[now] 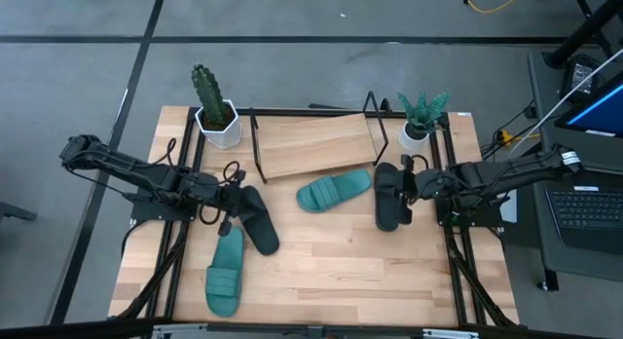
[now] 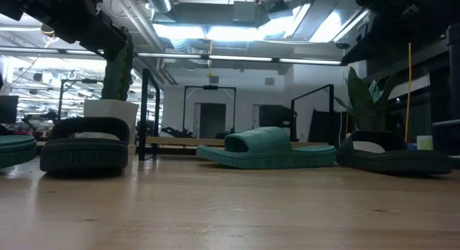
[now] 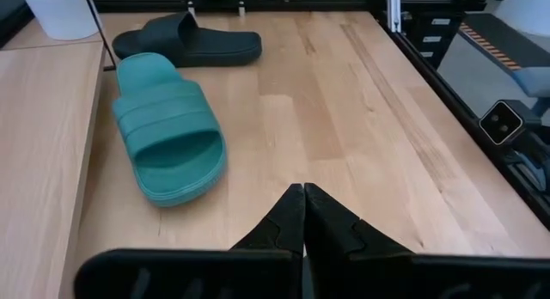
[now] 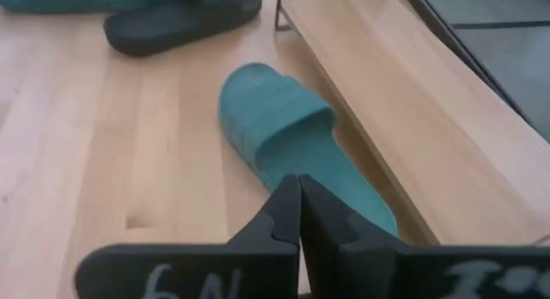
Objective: Pick and place slides into the shelf
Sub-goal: Put the right black slide on the shelf
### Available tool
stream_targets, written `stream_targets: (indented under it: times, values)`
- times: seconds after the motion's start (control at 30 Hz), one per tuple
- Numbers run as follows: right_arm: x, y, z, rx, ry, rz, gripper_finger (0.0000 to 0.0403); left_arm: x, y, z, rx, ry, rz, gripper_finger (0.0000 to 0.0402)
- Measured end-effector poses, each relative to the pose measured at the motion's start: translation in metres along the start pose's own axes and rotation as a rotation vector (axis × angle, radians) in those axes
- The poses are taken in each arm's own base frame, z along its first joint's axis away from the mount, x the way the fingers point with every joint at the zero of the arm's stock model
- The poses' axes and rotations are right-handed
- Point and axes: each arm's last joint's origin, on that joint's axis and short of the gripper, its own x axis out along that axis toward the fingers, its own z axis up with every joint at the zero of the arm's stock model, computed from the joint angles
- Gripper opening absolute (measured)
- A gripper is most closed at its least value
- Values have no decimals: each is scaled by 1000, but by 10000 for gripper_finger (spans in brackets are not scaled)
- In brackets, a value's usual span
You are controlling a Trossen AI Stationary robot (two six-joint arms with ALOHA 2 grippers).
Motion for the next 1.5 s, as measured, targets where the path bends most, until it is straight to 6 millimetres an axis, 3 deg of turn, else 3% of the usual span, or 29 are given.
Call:
stream_targets:
  times: [0.13,0.37,0.7,1.03,1.5]
  values:
    - [-3,5,5,58,48,-2,2,0,0,0,0,-2,4,0]
    - [-5,17,24,60,286,-85,2,0,1,0,6,-7,38,0]
    - [23,35,14,43,550,-197,11,0,1,0,48,-8,50,0]
    - [42,42,6,-21,622,-230,48,0,2,0,60,-9,76,0]
    - [65,48,-6,-162,680,-331,145,0,2,0,61,-8,76,0]
